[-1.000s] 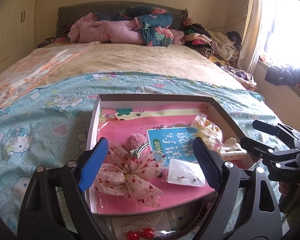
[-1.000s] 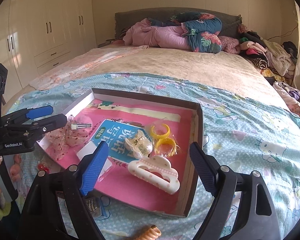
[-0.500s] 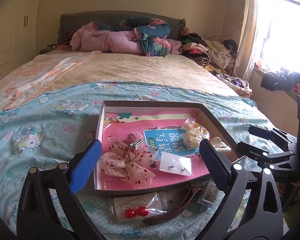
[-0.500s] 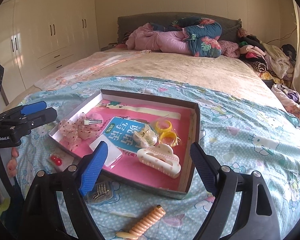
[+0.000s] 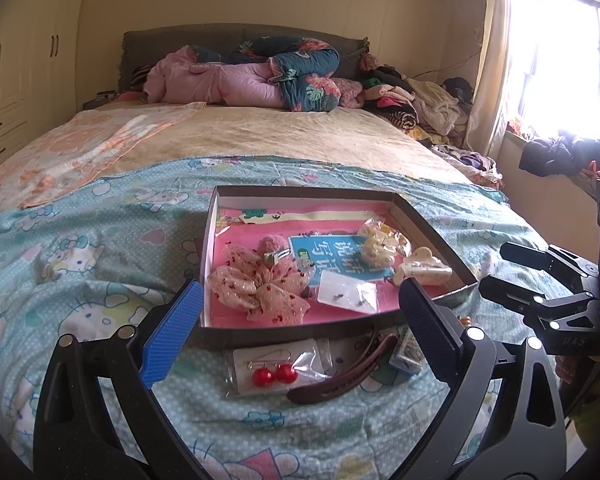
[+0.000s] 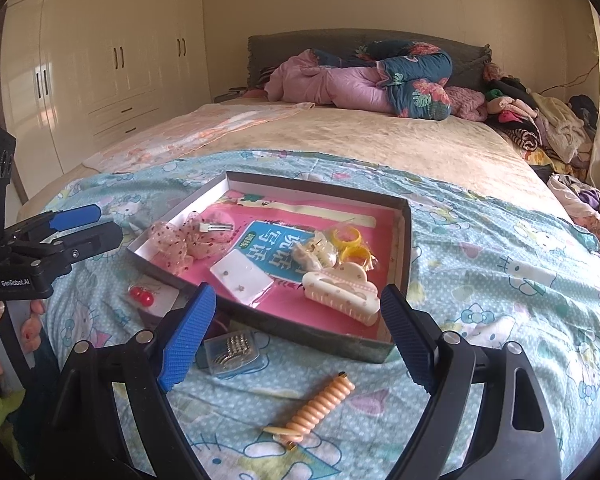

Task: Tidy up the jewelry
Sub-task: 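Move both open tools back out toward the remaining jewelry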

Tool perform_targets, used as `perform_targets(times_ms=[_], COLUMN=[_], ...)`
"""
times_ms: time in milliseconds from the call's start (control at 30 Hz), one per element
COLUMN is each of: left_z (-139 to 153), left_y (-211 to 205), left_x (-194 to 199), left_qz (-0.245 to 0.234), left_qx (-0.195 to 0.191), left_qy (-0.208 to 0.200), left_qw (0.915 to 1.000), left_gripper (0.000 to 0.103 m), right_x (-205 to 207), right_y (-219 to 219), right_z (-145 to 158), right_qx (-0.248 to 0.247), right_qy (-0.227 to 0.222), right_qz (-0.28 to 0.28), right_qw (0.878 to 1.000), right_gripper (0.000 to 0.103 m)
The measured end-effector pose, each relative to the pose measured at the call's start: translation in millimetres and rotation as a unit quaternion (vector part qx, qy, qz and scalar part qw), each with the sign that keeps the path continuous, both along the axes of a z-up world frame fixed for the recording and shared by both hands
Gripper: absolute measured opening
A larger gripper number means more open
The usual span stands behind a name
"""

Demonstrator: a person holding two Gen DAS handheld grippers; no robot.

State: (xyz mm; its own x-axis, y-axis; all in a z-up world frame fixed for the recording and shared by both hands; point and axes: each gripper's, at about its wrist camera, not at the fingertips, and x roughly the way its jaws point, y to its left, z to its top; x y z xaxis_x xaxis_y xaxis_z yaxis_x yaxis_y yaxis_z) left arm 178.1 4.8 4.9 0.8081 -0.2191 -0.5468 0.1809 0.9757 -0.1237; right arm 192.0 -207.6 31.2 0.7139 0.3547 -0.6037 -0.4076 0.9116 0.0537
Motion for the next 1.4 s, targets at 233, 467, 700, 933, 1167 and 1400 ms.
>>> perform_targets(times_ms=[233,467,700,933,1167,1400], left_z=[-11,-17,-22,-31,-43,-54], left_y=[1,3,7,14,25,33], left_x=[-13,-24,-36,-41,-37,-28], left_qz=[0.0,0.002,0.007,0.015,0.036,0.054], left_qx=[0.011,0.014,0.02,0.021,0.01,-0.001], left_qy=[0.011,0.016,0.02,0.033,0.056,0.08], left_qw=[0.9999,0.9998,0.9996,0.9991,0.9977,0.9953], left_gripper=[0.089,0.089,0.089,0.089,0.09,0.09], right_x=[-16,-28,-36,-40,-40,-33], right_y=[10,20,23,30,37,44], right_z=[-7,-15,-20,-30,-39,-51], right_qx=[-0.008,-0.012,-0.013,-0.014,-0.019,-0.025], right_qy=[0.006,0.014,0.02,0.031,0.041,0.051], right_qz=[0.014,0.029,0.036,0.045,0.053,0.058], right_qw=[1.0,0.999,0.999,0.998,0.998,0.997], right_gripper=[0.082,0.082,0.082,0.082,0.082,0.082])
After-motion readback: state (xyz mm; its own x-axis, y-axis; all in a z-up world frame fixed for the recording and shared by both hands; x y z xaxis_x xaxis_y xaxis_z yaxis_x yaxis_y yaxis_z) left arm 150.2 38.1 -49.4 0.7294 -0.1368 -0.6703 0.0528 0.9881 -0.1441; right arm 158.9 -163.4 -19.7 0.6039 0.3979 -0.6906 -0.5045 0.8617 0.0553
